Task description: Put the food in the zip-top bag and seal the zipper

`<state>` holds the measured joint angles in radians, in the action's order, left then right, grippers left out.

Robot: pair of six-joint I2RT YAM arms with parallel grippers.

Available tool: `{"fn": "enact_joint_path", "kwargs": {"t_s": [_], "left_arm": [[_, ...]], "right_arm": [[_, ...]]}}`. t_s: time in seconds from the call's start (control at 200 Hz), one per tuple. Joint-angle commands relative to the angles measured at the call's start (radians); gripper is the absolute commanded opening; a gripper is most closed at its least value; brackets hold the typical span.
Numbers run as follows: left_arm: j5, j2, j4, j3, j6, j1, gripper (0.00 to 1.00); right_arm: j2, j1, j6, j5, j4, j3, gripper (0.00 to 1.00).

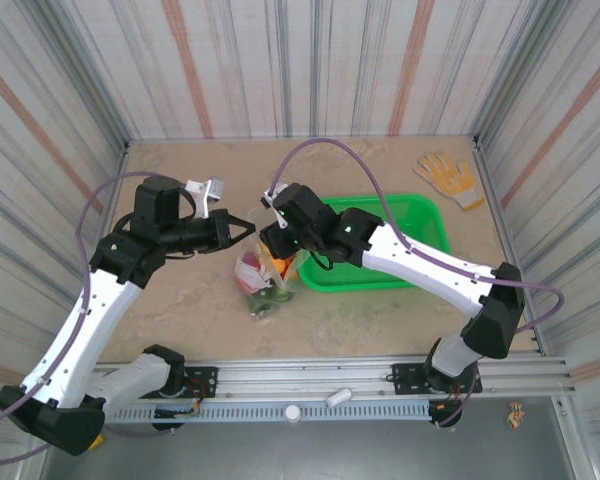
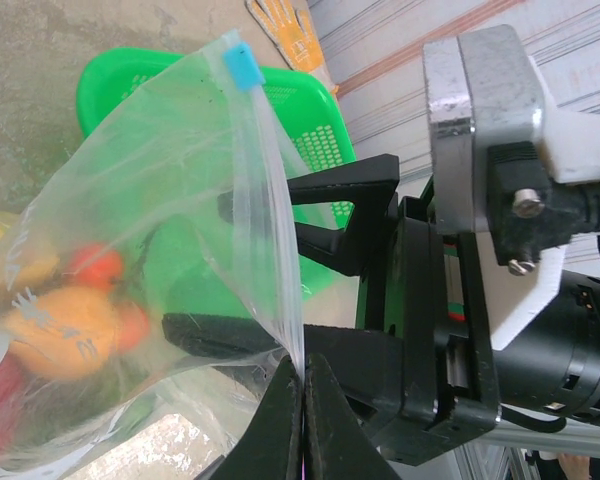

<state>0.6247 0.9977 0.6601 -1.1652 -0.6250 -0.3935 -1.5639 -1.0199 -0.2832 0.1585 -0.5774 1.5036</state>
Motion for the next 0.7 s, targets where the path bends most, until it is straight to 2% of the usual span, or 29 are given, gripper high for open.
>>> {"fn": "enact_joint_path", "kwargs": {"t_s": [0.0, 0.215, 0.441, 0.566, 0.691], "left_arm": [[0.006, -0.017, -0.004, 0.002, 0.001, 0.004, 0.0], [-0.02, -0.028, 0.017, 0.004, 0.021, 0.004, 0.0], [-0.035, -0.035, 0.03, 0.007, 0.04, 0.004, 0.0], [-0.04, -0.035, 0.034, 0.009, 0.049, 0.004, 0.0], [-0.042, -0.034, 0.039, 0.005, 0.058, 0.004, 0.0]], "right_arm": [[0.056, 0.003, -0.007, -0.035, -0.001, 0.008, 0.62], [0.135, 0.013, -0.009, -0.022, -0.018, 0.032, 0.29], [0.288, 0.029, -0.03, 0.097, -0.032, -0.074, 0.19], [0.381, 0.088, -0.11, 0.156, -0.1, -0.157, 0.0], [0.417, 0.183, -0.219, 0.112, -0.267, -0.211, 0.0]]}}
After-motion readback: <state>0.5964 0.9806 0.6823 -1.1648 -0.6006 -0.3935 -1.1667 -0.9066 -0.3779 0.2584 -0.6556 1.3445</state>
